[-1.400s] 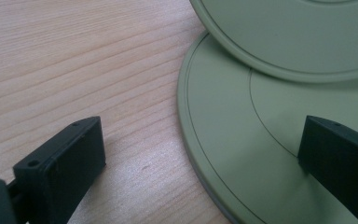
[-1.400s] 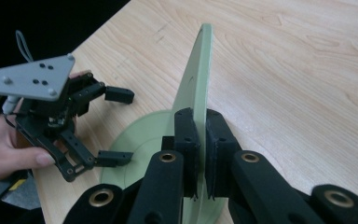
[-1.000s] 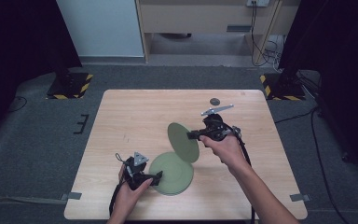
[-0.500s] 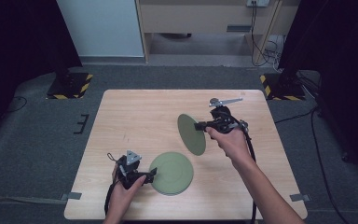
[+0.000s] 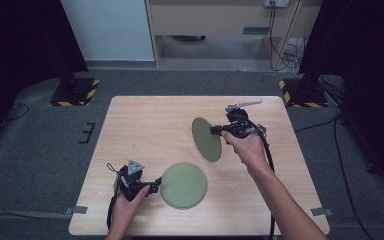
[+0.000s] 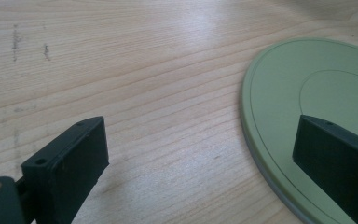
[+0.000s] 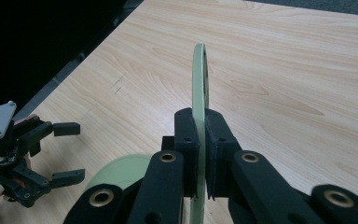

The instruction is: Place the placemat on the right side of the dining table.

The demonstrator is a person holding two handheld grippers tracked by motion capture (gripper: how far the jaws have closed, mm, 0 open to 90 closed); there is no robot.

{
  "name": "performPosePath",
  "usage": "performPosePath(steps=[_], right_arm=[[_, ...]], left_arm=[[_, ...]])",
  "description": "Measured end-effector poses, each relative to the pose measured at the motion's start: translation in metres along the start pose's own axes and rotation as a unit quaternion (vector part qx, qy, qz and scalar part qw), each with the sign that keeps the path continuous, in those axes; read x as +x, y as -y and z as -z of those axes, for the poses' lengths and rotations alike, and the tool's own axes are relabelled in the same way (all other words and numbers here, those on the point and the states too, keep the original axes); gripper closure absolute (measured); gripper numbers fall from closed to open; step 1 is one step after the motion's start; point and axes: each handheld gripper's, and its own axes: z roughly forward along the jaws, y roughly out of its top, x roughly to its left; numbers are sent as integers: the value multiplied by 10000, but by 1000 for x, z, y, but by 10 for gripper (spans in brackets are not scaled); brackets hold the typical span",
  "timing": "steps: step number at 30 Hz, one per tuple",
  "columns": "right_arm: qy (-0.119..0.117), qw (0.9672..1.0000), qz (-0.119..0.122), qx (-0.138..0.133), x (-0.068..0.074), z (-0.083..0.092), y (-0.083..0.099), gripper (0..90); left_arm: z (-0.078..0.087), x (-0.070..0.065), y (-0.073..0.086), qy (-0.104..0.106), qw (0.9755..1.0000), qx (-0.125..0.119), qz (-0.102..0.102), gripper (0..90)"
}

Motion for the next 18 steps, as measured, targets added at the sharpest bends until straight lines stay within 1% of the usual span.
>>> performPosePath(steps=[3, 9, 13, 18], right_arm=[[36, 10000, 8, -19, -1, 0, -2, 859], [146, 9999, 11, -34, -3, 0, -7, 859], [181, 9998, -25, -52, -5, 0, -9, 859], [215, 9997, -54, -78, -9, 1, -10, 859]], left_arm=[[1, 4, 0, -38, 10000, -20, 20, 29], [5, 15, 1, -142, 9998, -67, 145, 30], [6, 23, 2, -191, 9995, -55, 243, 31], [8, 30, 2, -244, 9992, -74, 310, 31]])
